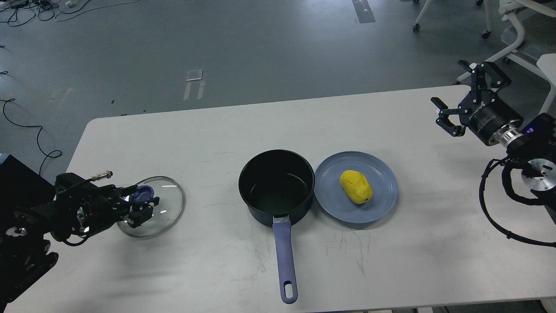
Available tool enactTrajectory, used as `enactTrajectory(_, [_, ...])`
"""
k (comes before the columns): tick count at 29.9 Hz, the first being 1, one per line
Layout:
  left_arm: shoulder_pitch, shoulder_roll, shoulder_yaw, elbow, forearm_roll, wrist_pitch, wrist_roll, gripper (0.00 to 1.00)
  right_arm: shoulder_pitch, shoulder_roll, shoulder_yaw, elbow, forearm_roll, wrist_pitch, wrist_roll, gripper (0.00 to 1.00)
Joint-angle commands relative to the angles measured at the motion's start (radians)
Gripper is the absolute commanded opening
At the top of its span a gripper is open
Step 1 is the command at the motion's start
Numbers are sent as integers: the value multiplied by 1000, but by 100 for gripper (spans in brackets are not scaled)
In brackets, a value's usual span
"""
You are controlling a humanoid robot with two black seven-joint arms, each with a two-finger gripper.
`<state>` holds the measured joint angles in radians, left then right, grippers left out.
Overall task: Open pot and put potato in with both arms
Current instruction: 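Open the left gripper and raise it away from the lid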
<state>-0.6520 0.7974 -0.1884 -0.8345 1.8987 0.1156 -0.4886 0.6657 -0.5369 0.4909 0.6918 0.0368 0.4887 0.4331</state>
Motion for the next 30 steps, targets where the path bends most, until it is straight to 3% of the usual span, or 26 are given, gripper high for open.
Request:
enactTrajectory(1, [-11,0,0,-8,-32,-1,0,94,0,-3,0,0,0,0,-1,100])
enactTrajectory(7, [-73,22,0,-86,-200,-43,0,97,0,-9,0,0,0,0,-1,100])
enactTrajectory(9, [-133,43,-3,-159,-323,-140,0,97,0,-9,0,0,0,0,-1,100])
enactTrajectory(10, [-133,43,-3,-159,-323,-140,0,97,0,-9,0,0,0,0,-1,100])
enactTrajectory(14, [-236,51,-17,-228,-704,-312,0,98,0,-9,0,0,0,0,1,100])
enactTrajectory(20, [-299,-40,-22,-229,-1218,-355,0,98,0,-9,0,0,0,0,-1,100])
enactTrajectory(24, [-302,-90,-31,-216,-1400,-372,0,98,-2,-9,-3,0,0,0,-1,100])
enactTrajectory(30, [-212,-187,-152,-77,-1602,-514,0,98,-12,-11,-5,2,-8,0,-1,100])
